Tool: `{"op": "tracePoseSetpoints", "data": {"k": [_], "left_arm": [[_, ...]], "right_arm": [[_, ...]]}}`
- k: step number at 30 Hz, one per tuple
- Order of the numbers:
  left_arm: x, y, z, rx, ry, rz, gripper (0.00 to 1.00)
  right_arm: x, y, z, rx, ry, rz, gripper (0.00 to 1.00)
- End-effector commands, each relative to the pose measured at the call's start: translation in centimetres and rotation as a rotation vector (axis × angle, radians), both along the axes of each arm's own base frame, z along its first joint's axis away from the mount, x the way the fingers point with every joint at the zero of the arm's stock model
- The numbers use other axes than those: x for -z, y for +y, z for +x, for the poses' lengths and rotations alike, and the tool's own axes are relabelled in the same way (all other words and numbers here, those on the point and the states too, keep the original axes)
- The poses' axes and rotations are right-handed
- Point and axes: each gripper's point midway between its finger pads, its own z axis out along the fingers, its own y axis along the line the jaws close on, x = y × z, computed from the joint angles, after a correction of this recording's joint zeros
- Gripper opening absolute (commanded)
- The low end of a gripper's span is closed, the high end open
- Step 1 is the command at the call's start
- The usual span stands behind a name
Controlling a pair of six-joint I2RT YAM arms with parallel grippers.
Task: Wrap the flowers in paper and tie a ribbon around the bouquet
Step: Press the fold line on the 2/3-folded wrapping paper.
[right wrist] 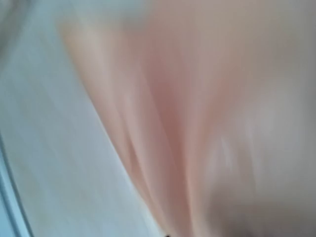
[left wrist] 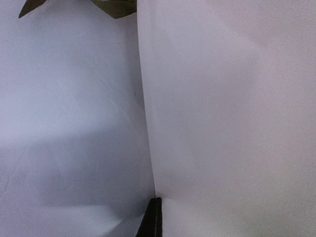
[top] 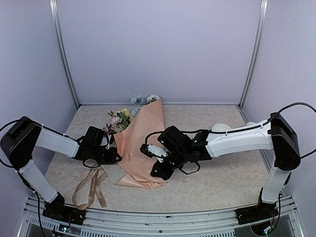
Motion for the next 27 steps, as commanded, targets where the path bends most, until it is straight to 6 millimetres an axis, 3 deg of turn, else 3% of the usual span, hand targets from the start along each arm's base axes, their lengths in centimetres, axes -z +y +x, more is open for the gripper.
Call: {"op": "tracePoseSetpoints", "data": {"k": [1, 4, 8, 12, 15, 19, 23, 27], "left_arm": [[0.8, 0.3, -0.6, 0.017, 0.029, 0.02, 0.0], [0.9, 0.4, -0.7, 0.019, 0.031, 0.026, 0.0], [1.0, 0.4, -0.6, 0.026, 0.032, 0.028, 0.0], [1.1, 0.3, -0.4, 0.028, 0.033, 0.033, 0.0], [1.1, 0.3, -0.3, 0.028, 0.034, 0.037, 0.0], [1.1, 0.3, -0.2, 0.029, 0.037, 0.037, 0.0], [0.9, 0.2, -0.1, 0.026, 0.036, 0.039, 0.0], [0.8, 0.4, -0.1, 0.018, 0.036, 0.041, 0.0]], "right_arm": [[-1.8, 5.0, 1.0, -0.047, -0.024, 0.12, 0.07], [1.3, 5.8, 1.4, -0.036, -0.014, 0.03, 0.06], [5.7, 5.1, -0.3, -0.064, 0.006, -0.13, 0.03], [7.3, 2.9, -2.6, -0.078, 0.042, -0.19, 0.02], [5.8, 2.3, -3.4, -0.078, 0.065, -0.153, 0.02], [0.8, 2.8, -3.5, -0.1, 0.031, -0.024, 0.03], [-2.5, 0.9, 0.7, 0.049, 0.054, 0.106, 0.13], [-0.5, -3.0, 5.1, 0.289, 0.239, 0.161, 0.37]]}}
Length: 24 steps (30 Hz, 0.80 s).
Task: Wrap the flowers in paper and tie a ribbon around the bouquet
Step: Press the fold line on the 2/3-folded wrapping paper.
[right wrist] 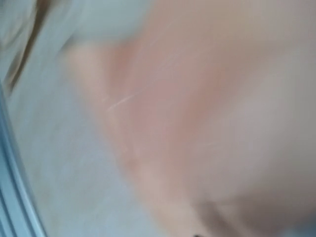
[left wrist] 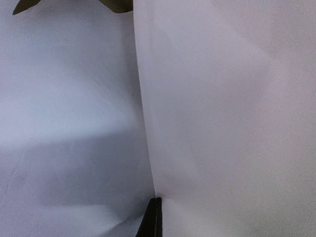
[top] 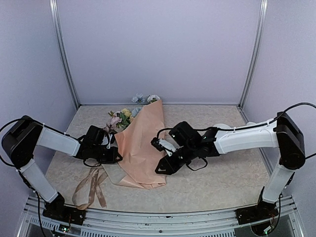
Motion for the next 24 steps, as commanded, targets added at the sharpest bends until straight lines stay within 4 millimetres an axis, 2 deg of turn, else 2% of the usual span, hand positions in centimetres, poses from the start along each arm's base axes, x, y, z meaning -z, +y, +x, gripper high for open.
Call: {"op": "tracePoseSetpoints", "data": {"k": [1, 5, 8, 10, 13, 16, 18, 21, 24], "left_arm": [[0.7, 0.8, -0.4, -0.011, 0.036, 0.037, 0.0], [0.6, 1.0, -0.6, -0.016, 0.038, 0.041, 0.0], [0.8, 1.1, -0.7, -0.015, 0.041, 0.05, 0.0], [0.9, 1.2, -0.7, -0.015, 0.044, 0.055, 0.0], [1.0, 1.3, -0.8, -0.018, 0.043, 0.06, 0.0], [1.0, 1.5, -0.7, -0.023, 0.04, 0.066, 0.0], [1.1, 1.5, -0.6, -0.024, 0.035, 0.072, 0.0], [1.4, 1.1, 0.0, -0.016, 0.041, 0.078, 0.0], [1.8, 0.2, 0.3, 0.003, 0.04, 0.086, 0.0]], "right_arm": [[1.7, -3.4, 4.4, 0.255, 0.215, 0.088, 0.43], [3.4, -3.3, 4.8, 0.282, 0.278, 0.096, 0.54], [5.1, -2.6, 3.9, 0.265, 0.371, 0.102, 0.55], [5.7, -2.1, 3.0, 0.245, 0.438, 0.132, 0.51], [6.0, -1.7, 2.6, 0.246, 0.489, 0.179, 0.4], [6.3, -1.9, 2.7, 0.272, 0.493, 0.177, 0.19], [6.3, -2.3, 2.8, 0.295, 0.486, 0.178, 0.1], [6.3, -3.3, 2.7, 0.338, 0.485, 0.18, 0.01], [6.5, -4.2, 1.7, 0.367, 0.511, 0.193, 0.0]]}}
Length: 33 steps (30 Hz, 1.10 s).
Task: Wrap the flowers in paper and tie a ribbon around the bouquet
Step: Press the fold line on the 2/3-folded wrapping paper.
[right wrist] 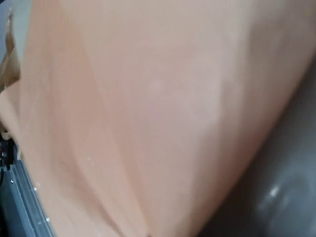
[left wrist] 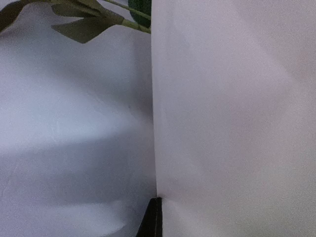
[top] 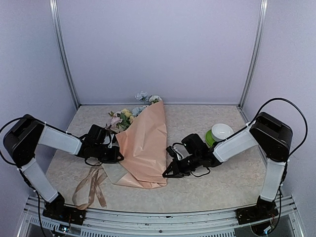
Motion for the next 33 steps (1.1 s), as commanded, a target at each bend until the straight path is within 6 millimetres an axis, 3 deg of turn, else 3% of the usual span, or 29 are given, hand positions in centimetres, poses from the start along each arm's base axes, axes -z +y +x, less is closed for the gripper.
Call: {"op": "tracePoseSetpoints", "data": {"k": [1, 9, 10, 13, 15, 17, 19, 22, 25, 29, 33], "left_arm": [[1.8, 0.1, 0.1, 0.007, 0.035, 0.074, 0.0], [2.1, -2.0, -2.3, 0.078, 0.056, 0.079, 0.0], [2.4, -1.8, -2.9, 0.078, 0.067, 0.083, 0.0], [2.9, -1.2, -3.9, 0.071, 0.086, 0.096, 0.0], [2.9, -0.9, -4.3, 0.067, 0.088, 0.097, 0.0], [2.8, -0.8, -4.5, 0.069, 0.083, 0.094, 0.0], [3.0, -0.8, -4.6, 0.071, 0.088, 0.099, 0.0], [3.1, -0.8, -4.6, 0.072, 0.092, 0.104, 0.0], [3.0, -0.7, -4.5, 0.064, 0.091, 0.105, 0.0], [2.4, -0.7, -4.1, 0.051, 0.071, 0.106, 0.0], [1.8, -0.6, -3.6, 0.039, 0.053, 0.108, 0.0]], "right_arm": [[0.2, -1.7, -2.1, 0.042, 0.058, 0.003, 0.0], [-0.4, -2.9, -7.2, -0.034, 0.071, -0.04, 0.0], [-0.7, -2.8, -7.9, -0.057, 0.076, -0.032, 0.02], [-1.6, -3.3, -9.5, -0.094, 0.099, -0.001, 0.23], [-2.0, -4.4, -8.7, -0.08, 0.083, -0.007, 0.34], [-2.5, -6.0, -5.5, -0.027, 0.014, -0.049, 0.37], [-4.0, -6.3, -1.9, 0.002, -0.11, -0.091, 0.38], [-7.1, -4.4, 2.5, -0.016, -0.297, -0.098, 0.39], [-8.4, -1.5, 4.9, -0.043, -0.343, -0.051, 0.36], [-8.5, 3.9, 3.0, -0.173, -0.317, 0.054, 0.28], [-4.9, 7.4, -0.2, -0.273, -0.254, -0.017, 0.22]]}}
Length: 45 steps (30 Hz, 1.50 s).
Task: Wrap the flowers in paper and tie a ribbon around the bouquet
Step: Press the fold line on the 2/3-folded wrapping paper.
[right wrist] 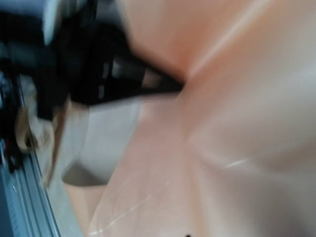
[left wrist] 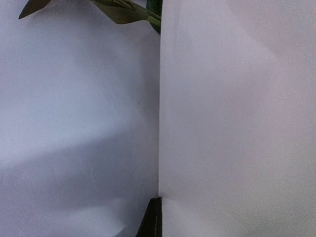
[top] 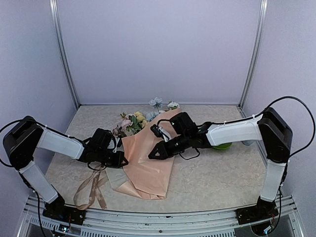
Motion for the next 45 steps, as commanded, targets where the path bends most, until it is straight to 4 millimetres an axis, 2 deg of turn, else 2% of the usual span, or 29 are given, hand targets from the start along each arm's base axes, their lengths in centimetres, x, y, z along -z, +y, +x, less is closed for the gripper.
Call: {"op": "tracePoseSetpoints", "data": {"k": [1, 4, 7, 9, 11, 13, 15, 17, 19, 22, 26, 28, 31, 35, 37, 38, 41, 45], "left_arm": [[1.7, 2.4, -1.0, -0.055, 0.059, 0.099, 0.0], [1.5, 2.3, -0.8, -0.057, 0.057, 0.096, 0.0], [1.1, 2.2, -0.6, -0.059, 0.049, 0.094, 0.0], [0.8, 2.4, -0.2, -0.071, 0.04, 0.104, 0.02], [0.2, 2.6, 0.3, -0.088, 0.024, 0.111, 0.16], [-1.2, 2.5, 0.7, -0.096, -0.007, 0.103, 0.31], [-3.6, 1.9, 0.6, -0.083, -0.065, 0.083, 0.35], [-6.3, 1.1, -0.3, -0.059, -0.135, 0.08, 0.38], [-8.1, 0.2, -2.6, -0.037, -0.159, 0.068, 0.39], [-8.6, -1.4, -7.6, -0.003, -0.102, 0.004, 0.35], [-6.0, -3.0, -14.3, 0.087, 0.028, -0.016, 0.23], [-4.9, -3.6, -16.2, 0.137, 0.048, 0.01, 0.19], [-4.5, -4.4, -15.9, 0.141, 0.016, 0.029, 0.17], [-4.2, -5.4, -13.3, 0.12, -0.043, 0.063, 0.18], [-3.6, -5.7, -12.1, 0.112, -0.055, 0.128, 0.17], [-2.6, -5.8, -12.1, 0.123, -0.048, 0.174, 0.17], [-0.6, -5.9, -13.8, 0.141, 0.024, 0.219, 0.13], [2.5, -2.2, -17.5, 0.064, 0.171, 0.27, 0.11]], "right_arm": [[5.1, 3.4, -5.5, -0.169, 0.067, -0.127, 0.22], [8.0, 4.3, -7.3, -0.233, 0.038, -0.283, 0.21], [11.1, 3.0, -7.5, -0.213, 0.038, -0.424, 0.17], [12.4, 2.0, -7.5, -0.191, 0.048, -0.478, 0.16], [13.3, 1.3, -7.4, -0.173, 0.057, -0.513, 0.16], [13.5, 1.0, -7.2, -0.157, 0.059, -0.533, 0.16], [13.4, 0.8, -6.9, -0.14, 0.054, -0.543, 0.15], [13.4, 0.8, -7.0, -0.135, 0.053, -0.54, 0.14], [13.4, 0.8, -7.1, -0.139, 0.06, -0.53, 0.14], [13.5, 1.0, -7.6, -0.146, 0.083, -0.505, 0.13], [13.5, 1.0, -7.9, -0.134, 0.104, -0.482, 0.13], [13.3, 1.1, -7.9, -0.118, 0.126, -0.452, 0.14], [12.8, 0.9, -7.9, -0.086, 0.182, -0.38, 0.13], [12.9, 0.3, -8.1, -0.093, 0.18, -0.386, 0.13], [12.8, 0.1, -8.2, -0.095, 0.173, -0.383, 0.13], [12.8, -0.1, -8.3, -0.089, 0.176, -0.383, 0.13], [12.9, -0.2, -8.3, -0.081, 0.181, -0.381, 0.12], [13.0, 0.0, -8.3, -0.08, 0.173, -0.385, 0.12]]}}
